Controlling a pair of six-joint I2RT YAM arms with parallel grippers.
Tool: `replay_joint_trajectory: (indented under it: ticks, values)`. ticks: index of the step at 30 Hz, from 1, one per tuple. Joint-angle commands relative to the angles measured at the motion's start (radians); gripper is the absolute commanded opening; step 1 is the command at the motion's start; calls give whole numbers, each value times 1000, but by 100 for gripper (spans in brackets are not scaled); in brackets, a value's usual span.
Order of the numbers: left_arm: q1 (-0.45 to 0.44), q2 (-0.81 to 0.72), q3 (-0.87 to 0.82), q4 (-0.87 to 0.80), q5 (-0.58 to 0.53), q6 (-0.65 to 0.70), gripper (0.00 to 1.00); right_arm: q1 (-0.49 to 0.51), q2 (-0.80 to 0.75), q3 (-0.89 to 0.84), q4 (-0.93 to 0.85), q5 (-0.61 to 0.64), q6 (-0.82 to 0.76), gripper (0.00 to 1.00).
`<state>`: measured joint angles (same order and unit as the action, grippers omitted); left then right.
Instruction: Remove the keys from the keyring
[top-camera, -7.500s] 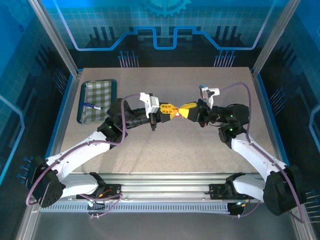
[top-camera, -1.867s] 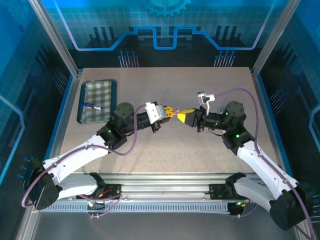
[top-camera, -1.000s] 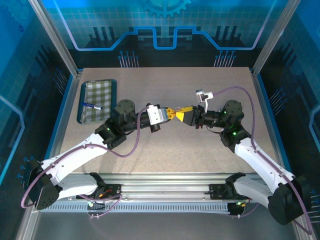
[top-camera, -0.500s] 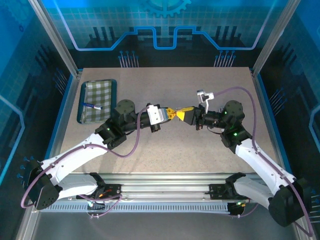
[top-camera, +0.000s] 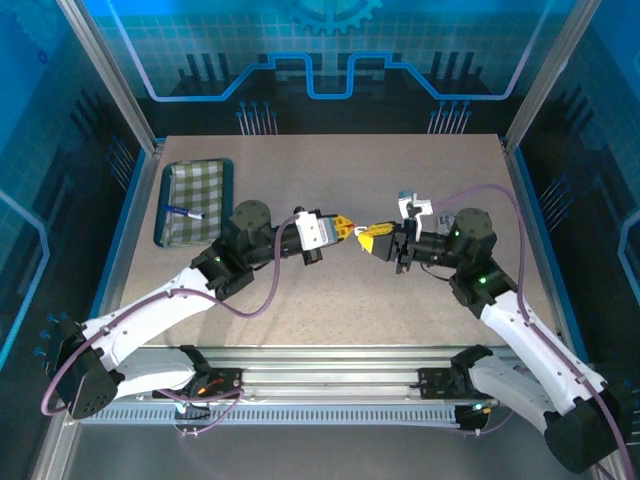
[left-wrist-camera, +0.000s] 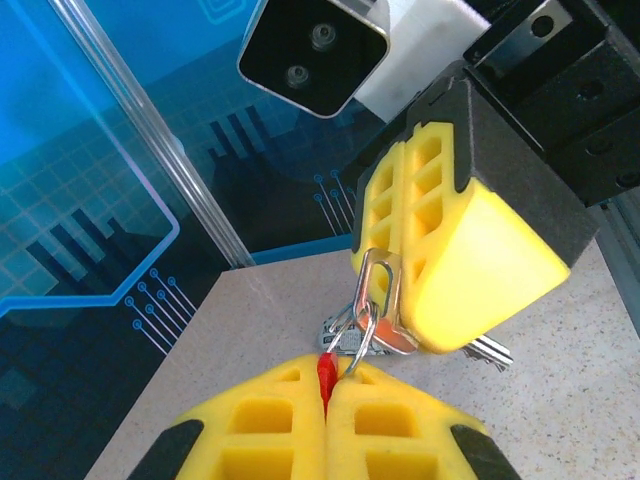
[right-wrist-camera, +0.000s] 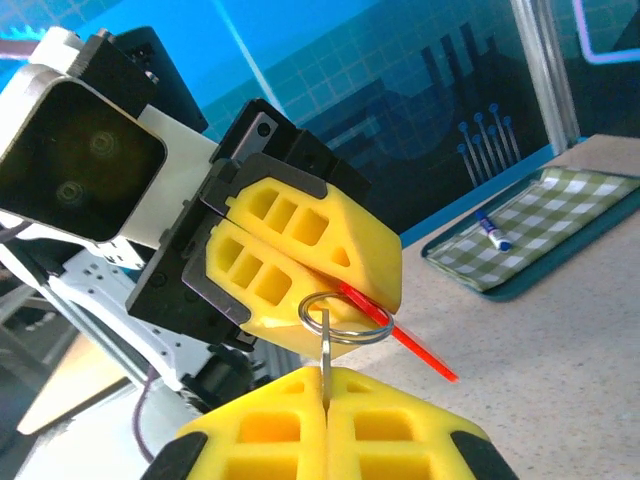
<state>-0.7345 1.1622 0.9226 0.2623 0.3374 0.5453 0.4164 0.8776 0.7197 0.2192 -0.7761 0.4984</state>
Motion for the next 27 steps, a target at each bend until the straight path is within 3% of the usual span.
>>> replay_joint_trajectory:
  ticks: [1, 7, 11, 19, 27]
  values:
    - [-1, -12, -11, 115, -57, 33, 0, 30, -49, 14, -94, 46, -126, 0]
    - [-21, -22, -70, 231, -66, 81, 0, 25, -60, 12, -105, 184, -100, 0]
    - [-25, -27, -95, 290, -67, 74, 0, 15, -64, -12, -75, 214, -72, 0]
    - [-29, -30, -108, 330, -74, 88, 0, 17, -79, -25, -89, 243, -96, 0]
    - [-35, -29, -109, 340, -70, 94, 0, 0, 5, 6, -54, 195, 71, 0]
